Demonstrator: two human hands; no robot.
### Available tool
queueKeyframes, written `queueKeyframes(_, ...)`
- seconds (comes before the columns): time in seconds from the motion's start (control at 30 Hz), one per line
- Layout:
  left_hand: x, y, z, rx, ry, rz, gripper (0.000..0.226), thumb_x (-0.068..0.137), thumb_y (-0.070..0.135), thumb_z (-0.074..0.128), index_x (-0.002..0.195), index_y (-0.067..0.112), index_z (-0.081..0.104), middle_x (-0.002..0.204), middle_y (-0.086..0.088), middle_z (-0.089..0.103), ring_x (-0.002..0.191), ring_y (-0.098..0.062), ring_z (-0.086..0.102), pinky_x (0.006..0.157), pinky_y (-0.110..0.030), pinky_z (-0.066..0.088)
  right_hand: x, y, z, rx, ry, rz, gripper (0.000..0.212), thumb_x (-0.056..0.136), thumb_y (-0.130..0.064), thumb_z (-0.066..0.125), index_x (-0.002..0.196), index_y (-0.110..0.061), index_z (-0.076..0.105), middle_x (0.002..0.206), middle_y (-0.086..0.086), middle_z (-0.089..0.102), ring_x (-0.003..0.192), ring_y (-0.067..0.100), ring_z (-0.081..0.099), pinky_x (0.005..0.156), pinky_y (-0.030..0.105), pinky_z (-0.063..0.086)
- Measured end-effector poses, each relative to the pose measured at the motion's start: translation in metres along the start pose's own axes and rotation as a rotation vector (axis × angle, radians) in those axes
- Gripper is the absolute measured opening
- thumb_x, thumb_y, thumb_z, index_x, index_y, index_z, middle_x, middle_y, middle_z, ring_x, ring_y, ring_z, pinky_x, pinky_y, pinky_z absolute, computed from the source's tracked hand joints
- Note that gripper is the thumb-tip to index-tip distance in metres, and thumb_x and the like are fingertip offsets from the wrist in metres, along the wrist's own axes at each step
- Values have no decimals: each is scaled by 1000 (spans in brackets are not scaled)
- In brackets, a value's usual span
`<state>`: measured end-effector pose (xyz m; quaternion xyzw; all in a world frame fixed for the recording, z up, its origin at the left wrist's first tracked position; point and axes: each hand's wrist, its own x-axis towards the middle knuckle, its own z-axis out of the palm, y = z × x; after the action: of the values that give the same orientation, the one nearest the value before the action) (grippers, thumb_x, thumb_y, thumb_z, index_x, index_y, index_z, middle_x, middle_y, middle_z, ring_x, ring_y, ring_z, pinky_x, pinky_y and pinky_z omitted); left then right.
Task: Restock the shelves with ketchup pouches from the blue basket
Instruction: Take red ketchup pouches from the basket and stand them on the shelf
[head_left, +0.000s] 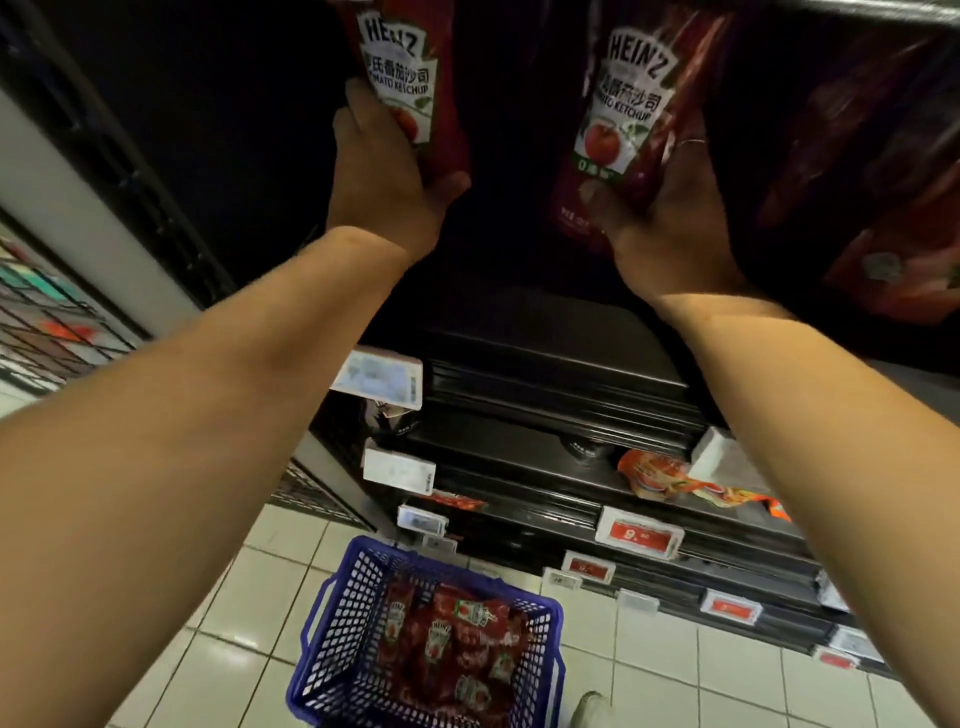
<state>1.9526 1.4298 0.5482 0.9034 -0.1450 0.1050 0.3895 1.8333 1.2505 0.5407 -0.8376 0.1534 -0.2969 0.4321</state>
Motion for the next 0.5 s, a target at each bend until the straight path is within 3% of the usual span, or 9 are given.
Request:
queueKeyframes(0.07,22,1,5,36,-52,23,95,83,34,80,154,8,23,152,-11,35,139,-20,40,114,-23,35,3,3,1,-16,3,-6,68,92,-19,70,149,-11,35,137,-6,54,120,1,51,93,-3,37)
queueKeyframes(0.17,50,4,17,69,-131,37,82,87,38,75,153,17,32,150,-7,42,136,-21,46,111,-28,41,4,7,3,-33,5,-2,63,94,-21,69,147,-14,36,136,-6,54,118,-1,49,86,-7,35)
queueKeyframes(0.33,57,-1,33,92,-28,70,83,88,46,72,153,14,32,151,-8,44,135,-20,48,103,-21,39,12,14,8,-48,29,36,56,96,-22,66,144,-15,38,122,-16,51,98,-14,50,72,-10,34)
queueKeyframes(0.43,50,-4,31,63,64,94,91,84,44,77,154,13,28,152,-11,40,137,-24,44,101,-18,33,26,10,16,-112,13,62,58,98,-27,64,147,-15,35,130,-11,53,112,0,49,78,-5,34)
queueKeyframes(0.5,45,-3,28,55,131,144,91,84,41,76,155,12,27,153,-13,36,138,-27,41,108,-23,31,43,6,25,-165,-8,64,63,98,-31,63,150,-13,33,142,-3,51,127,10,49,92,4,36)
